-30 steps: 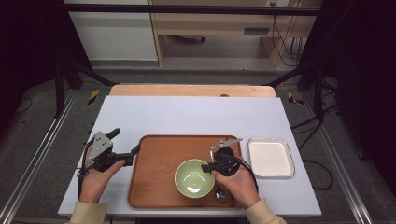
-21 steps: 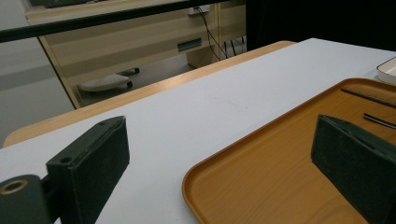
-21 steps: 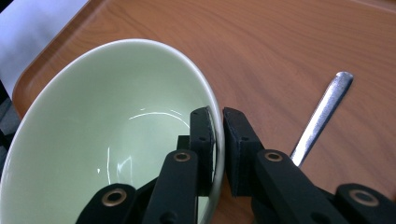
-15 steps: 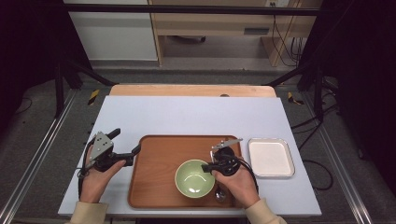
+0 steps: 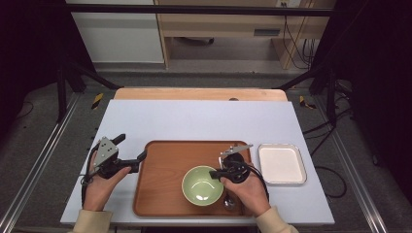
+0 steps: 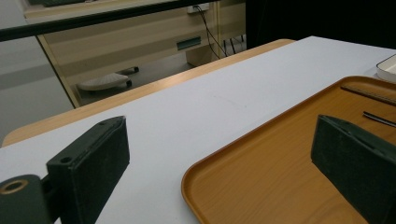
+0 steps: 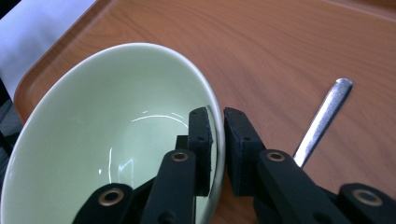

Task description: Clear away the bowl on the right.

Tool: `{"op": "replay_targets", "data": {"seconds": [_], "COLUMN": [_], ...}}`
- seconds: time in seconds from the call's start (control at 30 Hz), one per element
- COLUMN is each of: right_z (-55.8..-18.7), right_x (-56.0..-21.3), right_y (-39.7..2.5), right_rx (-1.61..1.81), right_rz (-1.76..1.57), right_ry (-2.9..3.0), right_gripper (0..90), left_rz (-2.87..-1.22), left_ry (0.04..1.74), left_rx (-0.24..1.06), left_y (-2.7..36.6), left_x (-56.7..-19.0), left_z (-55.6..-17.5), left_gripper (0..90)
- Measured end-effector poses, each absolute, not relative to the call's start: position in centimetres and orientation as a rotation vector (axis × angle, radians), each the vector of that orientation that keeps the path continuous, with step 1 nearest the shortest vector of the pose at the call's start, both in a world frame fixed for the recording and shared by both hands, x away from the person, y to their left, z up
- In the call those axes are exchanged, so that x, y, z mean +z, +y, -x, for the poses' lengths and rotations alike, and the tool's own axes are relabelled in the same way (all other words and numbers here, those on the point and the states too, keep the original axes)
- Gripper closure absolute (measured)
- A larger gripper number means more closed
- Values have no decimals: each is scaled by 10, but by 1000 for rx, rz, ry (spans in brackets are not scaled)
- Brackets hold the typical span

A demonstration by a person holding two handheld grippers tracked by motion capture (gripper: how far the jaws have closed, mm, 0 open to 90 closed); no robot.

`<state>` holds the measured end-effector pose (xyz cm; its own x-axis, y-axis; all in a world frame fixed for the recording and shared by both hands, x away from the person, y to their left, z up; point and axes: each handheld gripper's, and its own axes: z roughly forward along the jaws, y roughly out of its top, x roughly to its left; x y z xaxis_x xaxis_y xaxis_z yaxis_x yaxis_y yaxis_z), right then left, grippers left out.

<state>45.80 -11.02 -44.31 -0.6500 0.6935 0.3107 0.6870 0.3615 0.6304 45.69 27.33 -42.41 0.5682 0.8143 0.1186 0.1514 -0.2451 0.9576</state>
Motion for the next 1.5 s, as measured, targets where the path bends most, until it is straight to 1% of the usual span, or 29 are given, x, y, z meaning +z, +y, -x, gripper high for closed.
{"op": "replay_targets", "data": {"seconds": [0.17, 0.27, 0.47, 0.57, 0.7, 0.83, 1.07, 1.3, 1.5], "right_z": [-455, -452, -449, -447, -445, -447, -448, -448, -448], "right_x": [-434, -427, -412, -404, -397, -394, -386, -378, -371], "right_y": [-115, -117, -127, -131, -139, -147, -161, -179, -197], "right_rx": [1205, 1202, 1236, 1259, 1265, 1274, 1284, 1300, 1321], "right_rz": [-1258, -1228, -1181, -1156, -1148, -1151, -1150, -1140, -1187], "right_ry": [2584, 2579, 2547, 2525, 2492, 2437, 2319, 2244, 2159], "right_gripper": [716, 692, 549, 511, 412, 293, 152, 100, 94], "left_rz": [-1732, -1727, -1710, -1708, -1705, -1707, -1695, -1688, -1687], "left_ry": [802, 802, 810, 813, 810, 811, 809, 812, 816], "left_rx": [775, 778, 783, 785, 784, 785, 795, 799, 801], "left_y": [274, 274, 277, 278, 278, 278, 280, 282, 283], "left_x": [-423, -422, -421, -420, -420, -420, -417, -417, -417], "left_z": [-457, -456, -456, -456, -455, -456, -454, -454, -454], "left_gripper": [43, 40, 40, 39, 39, 39, 40, 39, 39]}}
